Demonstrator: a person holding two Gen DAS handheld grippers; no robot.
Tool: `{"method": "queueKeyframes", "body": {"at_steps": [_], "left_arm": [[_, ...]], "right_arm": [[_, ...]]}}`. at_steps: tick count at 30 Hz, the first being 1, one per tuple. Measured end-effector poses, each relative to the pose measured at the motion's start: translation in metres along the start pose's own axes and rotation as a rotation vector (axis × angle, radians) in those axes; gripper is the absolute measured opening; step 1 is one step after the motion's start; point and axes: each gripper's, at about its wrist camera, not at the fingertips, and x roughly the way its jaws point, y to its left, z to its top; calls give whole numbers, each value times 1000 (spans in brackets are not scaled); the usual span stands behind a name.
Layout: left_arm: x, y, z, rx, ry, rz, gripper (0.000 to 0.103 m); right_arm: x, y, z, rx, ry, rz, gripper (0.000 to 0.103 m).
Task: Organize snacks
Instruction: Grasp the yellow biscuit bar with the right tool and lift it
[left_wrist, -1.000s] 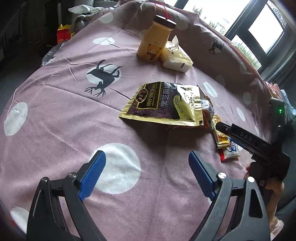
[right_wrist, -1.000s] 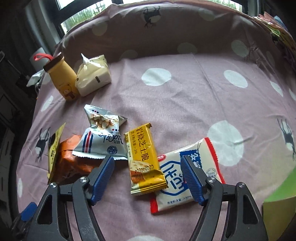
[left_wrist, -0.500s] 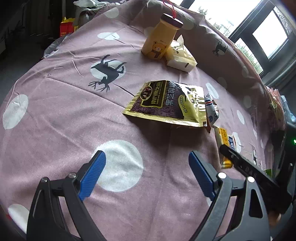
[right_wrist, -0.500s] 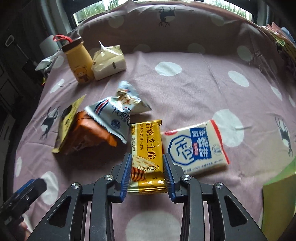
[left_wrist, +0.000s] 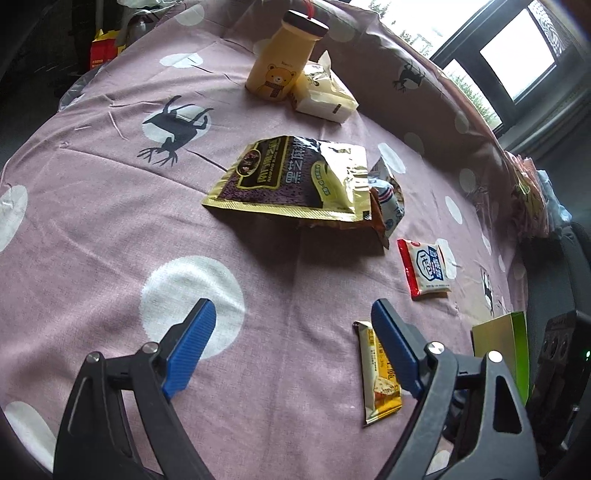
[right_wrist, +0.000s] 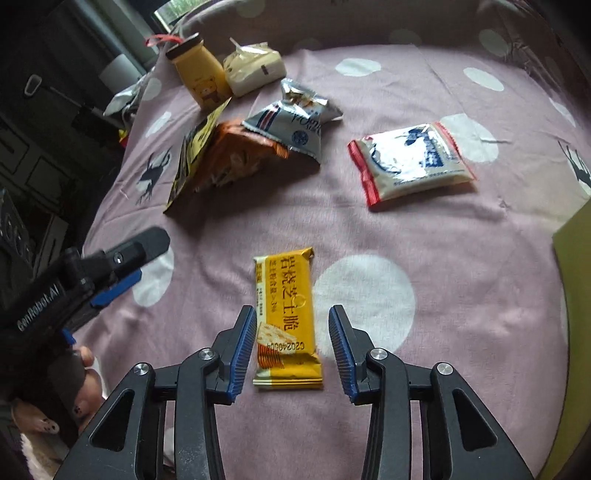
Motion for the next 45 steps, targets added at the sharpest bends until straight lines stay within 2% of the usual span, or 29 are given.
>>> {"method": "queueKeyframes", "body": {"at_steps": [5,7,10,11,12,15,17,25,30,37,45], "left_arm": [[7,-19,-9,72,46,-42,79],[12,-28,-14,100,74,-62,74],[21,-39,-23,142,130,-86,64],[24,-42,-26,152,148,-88,56],[26,-45,-29,161,161,-89,50],[32,-53,-36,189,191,-104,39],[36,-57,-40,202,210,-113,37],[43,-64,-46,229,224,-108,31],[44,-71,-49,263,214,-90,29],[37,-77,-50,296,167,-77,28],[13,-88,-50,333,79,-86,28]], "right_arm": [[-6,-32,7,127,-20,120,44],[-6,-39,9,157,-27,148,44],[0,-44,11,196,-9,227,44],[2,-44,12,203,-3,248,41],[3,-44,12,204,0,260,40],[5,-42,12,201,7,266,33],[9,-41,12,205,20,273,30],[26,-39,9,205,79,236,30],[29,-31,8,180,81,237,30],[23,-25,6,161,46,212,30],[-6,-18,4,142,-46,215,30]]}}
